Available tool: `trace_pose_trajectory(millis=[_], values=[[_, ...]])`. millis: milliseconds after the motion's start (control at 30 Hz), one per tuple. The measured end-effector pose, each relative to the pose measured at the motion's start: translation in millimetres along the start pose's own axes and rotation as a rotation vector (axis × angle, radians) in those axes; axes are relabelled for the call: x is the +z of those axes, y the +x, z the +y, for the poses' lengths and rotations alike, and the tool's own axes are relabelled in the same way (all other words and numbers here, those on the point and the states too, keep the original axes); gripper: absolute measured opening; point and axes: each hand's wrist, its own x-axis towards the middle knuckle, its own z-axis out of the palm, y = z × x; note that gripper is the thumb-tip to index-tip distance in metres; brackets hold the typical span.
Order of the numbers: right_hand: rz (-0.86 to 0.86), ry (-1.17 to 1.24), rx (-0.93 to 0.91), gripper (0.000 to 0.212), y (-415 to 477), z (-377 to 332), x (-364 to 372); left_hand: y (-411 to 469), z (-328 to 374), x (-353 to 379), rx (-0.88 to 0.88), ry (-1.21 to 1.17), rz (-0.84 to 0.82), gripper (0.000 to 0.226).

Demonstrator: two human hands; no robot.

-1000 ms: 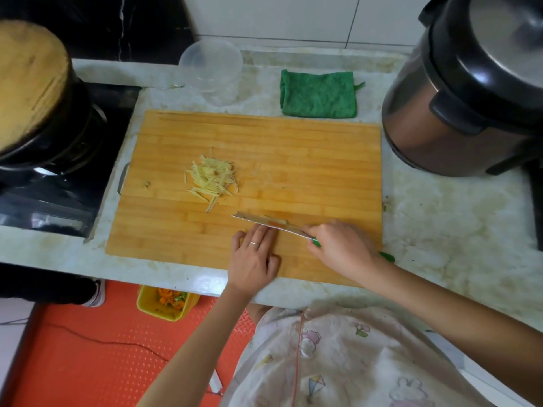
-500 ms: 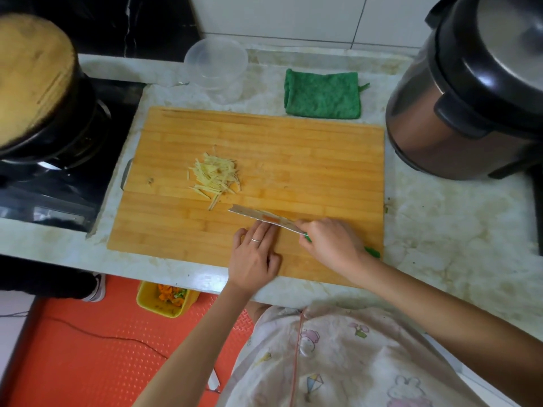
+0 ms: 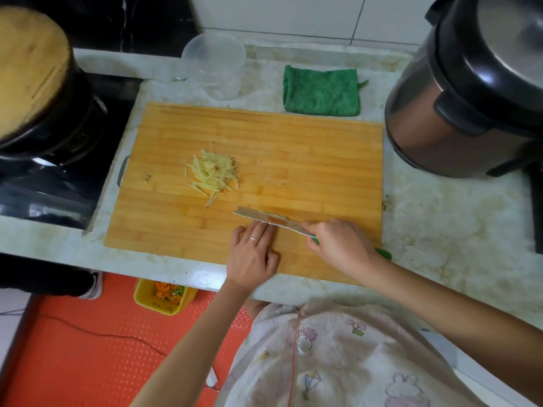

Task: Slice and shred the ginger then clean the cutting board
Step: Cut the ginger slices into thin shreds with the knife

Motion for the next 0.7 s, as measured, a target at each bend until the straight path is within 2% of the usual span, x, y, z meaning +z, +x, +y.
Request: trace_pose_trajectory(millis=[233,467,700], values=[[0.036,0.067,0.018,0.035,4,0,-1,0,0,-1,-0.006,-0.009,-0.043,0.053],[-0.002,0.039,-0.002,0.037,-2,2,-2,-1,-1,0,-0.003,-0.006,-0.013,0.049],[-0.015,0.067,0.020,0.038,11,-4,-6,-1,0,-2,-0.014,-0.023,-0.071,0.054]])
